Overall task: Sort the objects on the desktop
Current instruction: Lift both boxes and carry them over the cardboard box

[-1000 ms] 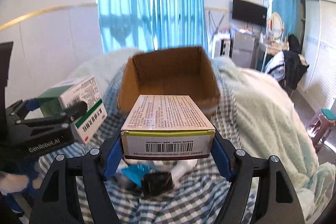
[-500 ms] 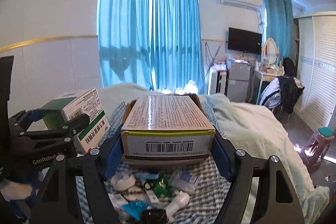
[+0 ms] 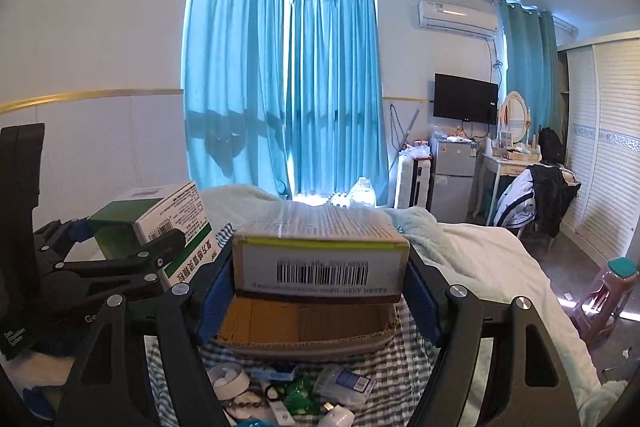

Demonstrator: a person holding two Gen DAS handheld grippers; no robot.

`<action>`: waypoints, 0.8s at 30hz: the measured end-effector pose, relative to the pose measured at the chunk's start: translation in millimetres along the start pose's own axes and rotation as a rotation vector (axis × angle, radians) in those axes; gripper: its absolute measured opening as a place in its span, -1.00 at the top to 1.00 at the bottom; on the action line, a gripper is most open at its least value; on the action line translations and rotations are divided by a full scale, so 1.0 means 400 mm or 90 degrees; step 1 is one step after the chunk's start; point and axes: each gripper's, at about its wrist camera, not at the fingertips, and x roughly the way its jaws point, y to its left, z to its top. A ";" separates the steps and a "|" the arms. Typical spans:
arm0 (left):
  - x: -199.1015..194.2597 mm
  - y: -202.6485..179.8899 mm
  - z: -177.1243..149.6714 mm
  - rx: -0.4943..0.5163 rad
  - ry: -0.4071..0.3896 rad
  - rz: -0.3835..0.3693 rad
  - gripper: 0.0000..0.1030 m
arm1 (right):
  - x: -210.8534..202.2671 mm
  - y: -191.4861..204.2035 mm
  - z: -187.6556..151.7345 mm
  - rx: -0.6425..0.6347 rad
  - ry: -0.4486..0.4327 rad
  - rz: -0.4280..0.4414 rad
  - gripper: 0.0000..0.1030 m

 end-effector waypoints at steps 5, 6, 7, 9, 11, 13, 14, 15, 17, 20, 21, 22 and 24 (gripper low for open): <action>0.070 -0.013 -0.011 0.013 0.015 0.002 -0.87 | 0.050 0.000 -0.005 -0.005 0.006 -0.005 -0.42; 0.085 -0.016 -0.015 0.014 0.021 0.001 -0.87 | 0.067 0.000 -0.007 -0.009 0.011 -0.005 -0.42; 0.098 -0.018 -0.017 0.013 0.024 -0.001 -0.87 | 0.083 0.000 -0.009 -0.013 0.015 -0.006 -0.42; 0.127 -0.022 -0.023 0.013 0.033 -0.002 -0.87 | 0.113 -0.006 -0.013 -0.015 0.021 -0.008 -0.42; 0.154 -0.023 -0.030 0.012 0.041 -0.005 -0.87 | 0.141 -0.016 -0.013 -0.011 0.025 -0.006 -0.42; 0.179 -0.022 -0.035 0.012 0.050 -0.008 -0.87 | 0.170 -0.025 -0.017 -0.008 0.028 -0.005 -0.42; 0.195 -0.022 -0.039 0.011 0.054 -0.009 -0.87 | 0.187 -0.029 -0.018 -0.007 0.030 -0.005 -0.42; 0.210 -0.022 -0.043 0.011 0.059 -0.010 -0.87 | 0.198 -0.032 -0.019 -0.005 0.032 -0.004 -0.42; 0.240 -0.021 -0.050 0.008 0.069 -0.011 -0.87 | 0.230 -0.040 -0.022 -0.004 0.036 -0.002 -0.42; 0.282 -0.018 -0.063 0.005 0.084 -0.014 -0.87 | 0.278 -0.053 -0.030 -0.001 0.042 0.000 -0.42; 0.296 -0.018 -0.068 0.005 0.089 -0.015 -0.87 | 0.293 -0.057 -0.035 0.001 0.044 0.000 -0.42; 0.309 -0.017 -0.073 0.005 0.094 -0.015 -0.87 | 0.309 -0.063 -0.039 0.003 0.048 0.002 -0.42; 0.338 -0.017 -0.082 0.005 0.105 -0.019 -0.87 | 0.342 -0.070 -0.045 0.006 0.056 0.005 -0.42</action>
